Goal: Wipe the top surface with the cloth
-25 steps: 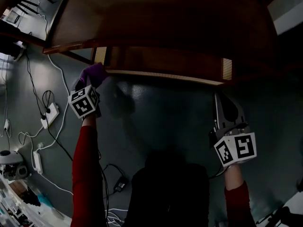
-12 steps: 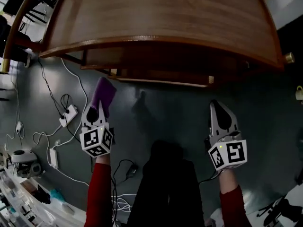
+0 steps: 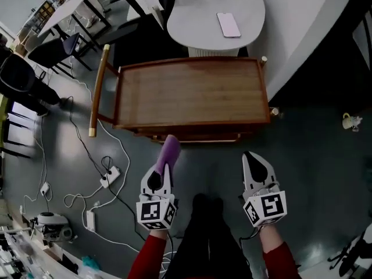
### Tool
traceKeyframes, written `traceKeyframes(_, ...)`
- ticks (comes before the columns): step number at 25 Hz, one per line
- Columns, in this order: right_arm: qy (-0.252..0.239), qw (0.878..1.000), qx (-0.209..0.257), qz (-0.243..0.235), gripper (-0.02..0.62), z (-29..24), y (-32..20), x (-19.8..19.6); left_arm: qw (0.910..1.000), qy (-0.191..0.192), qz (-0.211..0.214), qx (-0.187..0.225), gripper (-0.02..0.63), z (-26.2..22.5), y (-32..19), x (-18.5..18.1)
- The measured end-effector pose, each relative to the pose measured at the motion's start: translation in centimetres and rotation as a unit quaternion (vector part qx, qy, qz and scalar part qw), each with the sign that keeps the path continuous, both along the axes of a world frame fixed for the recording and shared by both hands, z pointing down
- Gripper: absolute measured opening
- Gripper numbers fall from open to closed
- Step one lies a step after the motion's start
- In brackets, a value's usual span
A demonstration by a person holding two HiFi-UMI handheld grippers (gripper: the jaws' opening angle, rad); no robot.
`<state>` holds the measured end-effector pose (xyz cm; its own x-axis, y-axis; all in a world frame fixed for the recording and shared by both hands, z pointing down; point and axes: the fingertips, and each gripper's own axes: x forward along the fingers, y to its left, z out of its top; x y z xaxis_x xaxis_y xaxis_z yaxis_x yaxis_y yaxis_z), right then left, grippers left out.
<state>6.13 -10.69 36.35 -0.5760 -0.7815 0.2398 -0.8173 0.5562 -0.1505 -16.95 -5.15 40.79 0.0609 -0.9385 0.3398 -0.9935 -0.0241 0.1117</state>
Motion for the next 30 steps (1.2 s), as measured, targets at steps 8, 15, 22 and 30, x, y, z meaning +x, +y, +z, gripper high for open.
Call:
traceKeyframes(8, -0.033, 0.998, 0.042, 0.013, 0.012, -9.7, 1.4, -0.5, 0.9937, -0.005, 0.090, 0.066, 0.057, -11.1, -1.5, 5.0)
traceKeyframes(15, -0.066, 0.995, 0.071, 0.039, 0.012, -13.9, 2.3, 0.4, 0.9847, -0.015, 0.140, 0.103, 0.057, -16.2, -0.8, 7.4)
traceKeyframes(22, -0.072, 0.994, 0.081, 0.026, 0.012, -14.4, 3.4, 0.0, 0.9768, -0.021, 0.180, 0.113, 0.057, -16.5, 0.3, 11.2)
traceKeyframes(30, -0.069, 0.993, 0.092, 0.018, 0.012, -14.2, 3.4, -0.7, 0.9725, -0.014, 0.181, 0.146, 0.057, -17.5, -1.2, 12.2)
